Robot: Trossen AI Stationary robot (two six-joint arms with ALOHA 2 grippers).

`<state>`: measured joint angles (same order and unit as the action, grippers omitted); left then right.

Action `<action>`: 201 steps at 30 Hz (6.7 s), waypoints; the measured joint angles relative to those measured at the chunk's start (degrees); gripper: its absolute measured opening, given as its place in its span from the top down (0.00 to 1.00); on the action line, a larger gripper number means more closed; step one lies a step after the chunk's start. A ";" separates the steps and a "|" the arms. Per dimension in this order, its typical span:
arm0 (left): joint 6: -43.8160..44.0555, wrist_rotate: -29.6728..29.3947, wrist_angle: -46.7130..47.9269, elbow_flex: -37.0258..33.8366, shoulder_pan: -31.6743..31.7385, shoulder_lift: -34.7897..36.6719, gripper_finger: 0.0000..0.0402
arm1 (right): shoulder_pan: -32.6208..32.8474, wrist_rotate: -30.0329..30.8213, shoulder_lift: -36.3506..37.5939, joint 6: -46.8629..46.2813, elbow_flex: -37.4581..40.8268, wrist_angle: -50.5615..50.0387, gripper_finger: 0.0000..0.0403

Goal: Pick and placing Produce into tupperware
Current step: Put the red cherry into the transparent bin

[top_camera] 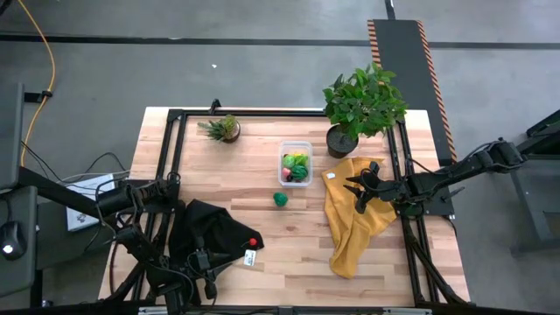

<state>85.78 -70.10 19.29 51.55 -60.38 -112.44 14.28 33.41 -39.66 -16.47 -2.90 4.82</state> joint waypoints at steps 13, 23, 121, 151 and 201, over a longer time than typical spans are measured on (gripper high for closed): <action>-0.44 -0.89 0.17 0.02 1.17 0.00 0.71 | -0.02 0.00 0.00 0.00 0.00 0.00 0.72; -0.48 -0.93 0.24 0.02 3.93 -0.07 0.71 | -0.01 0.00 0.00 0.00 0.00 0.00 0.72; -22.37 1.06 -13.20 0.02 11.45 -5.20 0.60 | 0.00 0.00 -0.01 0.00 0.00 0.01 0.72; -23.91 5.28 -13.29 0.02 15.46 -5.18 0.60 | -0.02 0.00 -0.01 0.00 0.00 0.00 0.72; -31.95 9.60 -19.54 0.02 18.86 -5.14 0.69 | 0.00 0.00 -0.02 0.00 0.00 0.00 0.72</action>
<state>53.82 -60.50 -0.25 51.57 -41.52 -117.58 14.28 33.41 -39.68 -16.47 -2.90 4.82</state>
